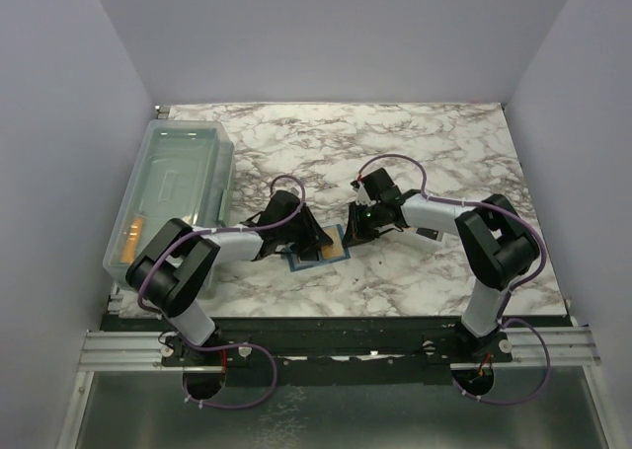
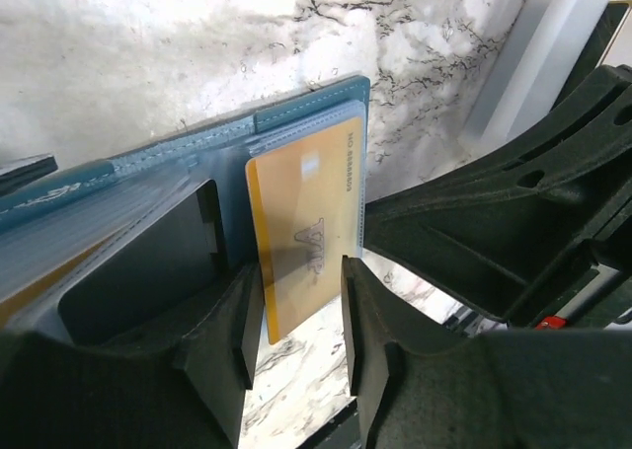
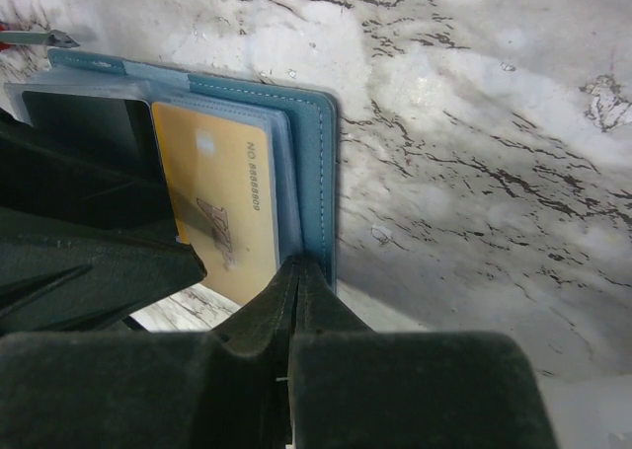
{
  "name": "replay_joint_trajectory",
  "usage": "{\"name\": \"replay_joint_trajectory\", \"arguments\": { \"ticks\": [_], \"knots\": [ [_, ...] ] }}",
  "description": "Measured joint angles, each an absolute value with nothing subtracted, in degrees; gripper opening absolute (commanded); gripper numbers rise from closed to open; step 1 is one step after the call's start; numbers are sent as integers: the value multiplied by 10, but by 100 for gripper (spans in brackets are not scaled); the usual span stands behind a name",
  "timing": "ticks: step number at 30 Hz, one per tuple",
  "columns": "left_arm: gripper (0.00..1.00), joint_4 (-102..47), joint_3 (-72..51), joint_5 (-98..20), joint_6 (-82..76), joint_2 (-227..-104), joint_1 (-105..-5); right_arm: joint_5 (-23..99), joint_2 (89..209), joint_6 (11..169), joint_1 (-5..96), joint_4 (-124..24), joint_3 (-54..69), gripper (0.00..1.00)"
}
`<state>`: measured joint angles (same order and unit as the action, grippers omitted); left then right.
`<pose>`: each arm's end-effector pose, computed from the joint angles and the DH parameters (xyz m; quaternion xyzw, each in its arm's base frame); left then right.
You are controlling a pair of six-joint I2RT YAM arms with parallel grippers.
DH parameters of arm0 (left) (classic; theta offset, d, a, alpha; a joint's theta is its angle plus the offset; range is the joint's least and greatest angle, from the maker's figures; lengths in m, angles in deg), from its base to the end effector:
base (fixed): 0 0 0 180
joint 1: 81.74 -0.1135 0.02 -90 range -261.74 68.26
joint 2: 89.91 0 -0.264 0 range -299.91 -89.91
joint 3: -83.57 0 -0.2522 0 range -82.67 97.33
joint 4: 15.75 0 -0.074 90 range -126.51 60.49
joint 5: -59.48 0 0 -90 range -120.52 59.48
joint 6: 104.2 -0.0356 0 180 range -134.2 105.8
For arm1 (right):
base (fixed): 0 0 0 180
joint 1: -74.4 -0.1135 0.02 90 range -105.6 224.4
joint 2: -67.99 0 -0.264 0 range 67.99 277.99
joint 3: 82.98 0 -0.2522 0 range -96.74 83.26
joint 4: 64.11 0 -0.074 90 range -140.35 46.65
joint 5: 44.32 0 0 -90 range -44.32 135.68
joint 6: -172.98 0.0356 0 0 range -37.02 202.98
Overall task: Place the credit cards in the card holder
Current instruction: Insert the credit card into the card holder, then close the card holder at the center of the board.
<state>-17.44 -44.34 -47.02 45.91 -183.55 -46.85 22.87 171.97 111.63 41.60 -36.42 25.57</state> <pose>0.2438 -0.1823 0.1356 -0.1427 0.8989 -0.3785 0.1682 0.2863 0.2009 0.1414 -0.0851 0.9449 0.2930 0.1189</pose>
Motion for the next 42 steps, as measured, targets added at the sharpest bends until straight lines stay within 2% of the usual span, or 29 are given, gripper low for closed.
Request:
{"name": "replay_joint_trajectory", "arguments": {
  "ticks": [4, 14, 21, 28, 30, 34, 37, 42],
  "knots": [
    [60, -209, -442, -447, 455, -1810, -465, 227, 1720, 1117, 416, -365, 256, 0],
    [62, -267, -437, -429, 441, -1765, -463, 223, 1721, 1117, 416, -366, 256, 3],
    [63, -314, -423, -436, 410, -1745, -464, 236, 1704, 1118, 415, -334, 255, 22],
    [75, -429, -374, -441, 353, -1660, -481, 245, 1697, 1115, 415, -290, 246, 43],
    [74, -450, -367, -441, 336, -1640, -489, 245, 1697, 1119, 415, -287, 238, 51],
    [63, -484, -363, -441, 308, -1650, -510, 245, 1697, 1135, 415, -289, 227, 64],
    [64, -499, -363, -432, 293, -1682, -522, 244, 1701, 1151, 415, -289, 218, 79],
    [63, -515, -375, -393, 290, -1709, -526, 235, 1723, 1167, 416, -311, 204, 82]
  ]
}}
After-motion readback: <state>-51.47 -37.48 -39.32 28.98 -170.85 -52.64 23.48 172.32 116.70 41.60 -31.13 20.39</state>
